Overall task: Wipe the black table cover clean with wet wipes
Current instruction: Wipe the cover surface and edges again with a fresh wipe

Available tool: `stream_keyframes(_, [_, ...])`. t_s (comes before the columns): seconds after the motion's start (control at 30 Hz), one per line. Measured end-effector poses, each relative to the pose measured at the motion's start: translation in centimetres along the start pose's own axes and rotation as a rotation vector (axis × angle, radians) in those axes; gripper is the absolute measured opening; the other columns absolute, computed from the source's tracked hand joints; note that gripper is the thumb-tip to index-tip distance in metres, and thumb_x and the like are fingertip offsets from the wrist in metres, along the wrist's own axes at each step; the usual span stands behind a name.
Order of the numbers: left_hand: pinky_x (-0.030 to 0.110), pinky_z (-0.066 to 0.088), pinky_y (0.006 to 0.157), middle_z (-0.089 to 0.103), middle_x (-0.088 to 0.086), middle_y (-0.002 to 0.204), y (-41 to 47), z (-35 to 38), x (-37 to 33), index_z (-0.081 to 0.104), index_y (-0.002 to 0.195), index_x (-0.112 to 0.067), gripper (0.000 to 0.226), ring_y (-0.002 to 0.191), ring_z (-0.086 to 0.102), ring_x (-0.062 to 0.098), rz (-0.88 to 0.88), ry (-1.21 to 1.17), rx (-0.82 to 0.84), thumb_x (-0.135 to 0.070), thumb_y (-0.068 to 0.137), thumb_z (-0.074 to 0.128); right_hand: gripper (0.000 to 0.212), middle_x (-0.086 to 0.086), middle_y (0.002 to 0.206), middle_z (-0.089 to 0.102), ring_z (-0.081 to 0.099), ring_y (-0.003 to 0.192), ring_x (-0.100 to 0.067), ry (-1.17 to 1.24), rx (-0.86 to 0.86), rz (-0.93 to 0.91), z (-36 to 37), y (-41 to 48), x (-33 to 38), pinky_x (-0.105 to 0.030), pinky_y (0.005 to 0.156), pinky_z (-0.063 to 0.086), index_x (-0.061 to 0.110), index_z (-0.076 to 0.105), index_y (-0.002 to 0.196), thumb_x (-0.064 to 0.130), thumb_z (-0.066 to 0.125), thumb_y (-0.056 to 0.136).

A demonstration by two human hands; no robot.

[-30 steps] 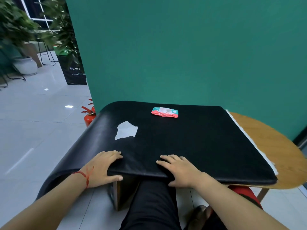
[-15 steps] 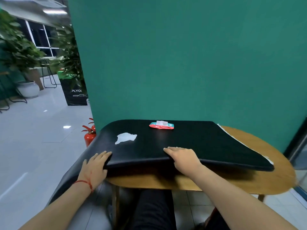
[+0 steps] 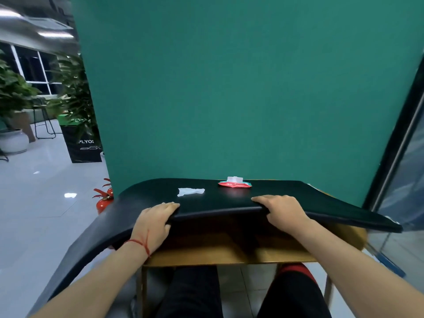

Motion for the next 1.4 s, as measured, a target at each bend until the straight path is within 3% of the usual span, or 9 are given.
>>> stream_keyframes(0.33, [0.039, 0.040, 0.117, 0.049, -0.007, 0.159, 4.5, 3.4, -14.6, 0.042, 0.156, -0.030, 0.062, 0.145, 0.047, 0.017, 0.183, 0.045, 0.112, -0.024, 0.098, 0.063, 0.069, 0.020, 0.139, 0.068, 0.067, 0.123, -0.017, -0.006, -0.020, 0.262, -0.4, -6.9, -12.3, -0.035, 0.089, 0.057, 0.049, 0.062, 0.141, 0.010, 0.064, 0.085])
stream_keyframes(0.6, [0.043, 0.046, 0.103, 0.049, -0.006, 0.154, 6.4, 12.2, -21.5, 0.037, 0.151, -0.029, 0.055, 0.139, 0.047, 0.021, 0.221, 0.134, 0.319, -0.028, 0.101, 0.059, 0.064, 0.020, 0.142, 0.065, 0.063, 0.127, -0.015, 0.027, 0.057, 0.426, 5.6, -8.6, -19.6, -0.033, 0.092, 0.056, 0.052, 0.059, 0.142, 0.010, 0.053, 0.095])
stream_keyframes(0.8, [0.053, 0.026, 0.124, 0.021, 0.002, 0.172, 4.6, 19.9, -21.6, 0.018, 0.165, -0.025, 0.071, 0.159, 0.020, 0.030, 0.209, 0.167, 0.538, -0.038, 0.106, 0.056, 0.073, 0.013, 0.148, 0.060, 0.060, 0.133, -0.021, 0.111, 0.401, 0.378, 13.9, -9.3, -19.5, -0.039, 0.100, 0.055, 0.048, 0.052, 0.150, 0.010, 0.050, 0.088])
stream_keyframes(0.93, [0.052, 0.017, 0.128, 0.010, 0.001, 0.175, 2.8, 23.2, -21.6, 0.011, 0.167, -0.025, 0.084, 0.162, 0.009, 0.028, 0.185, 0.118, 0.622, -0.071, 0.101, 0.036, 0.062, 0.015, 0.144, 0.063, 0.060, 0.131, -0.019, 0.196, 0.405, 0.389, 15.5, -7.4, -19.6, -0.039, 0.101, 0.054, 0.047, 0.060, 0.142, 0.016, 0.050, 0.088])
stream_keyframes(1.0, [0.049, 0.020, 0.127, 0.011, -0.003, 0.175, 2.2, 24.1, -21.3, 0.014, 0.167, -0.028, 0.096, 0.162, 0.010, 0.025, 0.198, 0.058, 0.614, -0.086, 0.091, 0.015, 0.052, 0.018, 0.144, 0.062, 0.060, 0.130, -0.016, 0.247, 0.356, 0.384, 15.6, -5.3, -19.2, -0.037, 0.101, 0.054, 0.046, 0.062, 0.139, 0.021, 0.052, 0.095])
stream_keyframes(1.07, [0.048, 0.036, 0.117, 0.028, -0.007, 0.171, 2.9, 23.6, -21.1, 0.031, 0.163, -0.033, 0.104, 0.156, 0.029, 0.022, 0.250, 0.004, 0.500, -0.092, 0.082, 0.002, 0.044, 0.019, 0.144, 0.061, 0.059, 0.129, -0.015, 0.283, 0.311, 0.343, 15.5, -2.7, -18.3, -0.037, 0.100, 0.054, 0.045, 0.063, 0.137, 0.026, 0.054, 0.099])
stream_keyframes(1.13, [0.042, 0.053, 0.094, 0.056, -0.009, 0.152, 3.9, 23.2, -20.8, 0.058, 0.145, -0.036, 0.097, 0.133, 0.057, 0.019, 0.323, -0.006, 0.436, -0.097, 0.082, 0.016, 0.041, 0.020, 0.145, 0.059, 0.058, 0.130, -0.016, 0.310, 0.284, 0.317, 16.0, 0.2, -17.6, -0.039, 0.100, 0.053, 0.045, 0.063, 0.137, 0.030, 0.055, 0.100])
stream_keyframes(1.2, [0.037, 0.057, 0.079, 0.067, -0.010, 0.134, 4.5, 22.9, -21.0, 0.069, 0.128, -0.035, 0.085, 0.111, 0.065, 0.018, 0.403, -0.027, 0.432, -0.097, 0.079, 0.036, 0.039, 0.020, 0.146, 0.057, 0.057, 0.131, -0.015, 0.347, 0.279, 0.306, 17.0, 3.1, -17.1, -0.039, 0.101, 0.053, 0.045, 0.063, 0.136, 0.033, 0.055, 0.100])
stream_keyframes(1.4, [0.033, 0.056, 0.078, 0.061, -0.020, 0.124, 6.2, 23.4, -20.4, 0.068, 0.119, -0.043, 0.077, 0.104, 0.062, 0.010, 0.415, -0.226, 0.534, -0.098, 0.069, 0.046, 0.033, 0.023, 0.139, 0.060, 0.058, 0.128, -0.009, 0.429, 0.193, 0.300, 20.5, 11.6, -16.0, -0.036, 0.096, 0.053, 0.043, 0.069, 0.129, 0.031, 0.059, 0.100])
Point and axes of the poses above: each hand's wrist, its own y-axis towards the middle knuckle, its own z-axis out of the palm, x = y × z, the point moved 8 cm from there along y, towards the middle knuckle
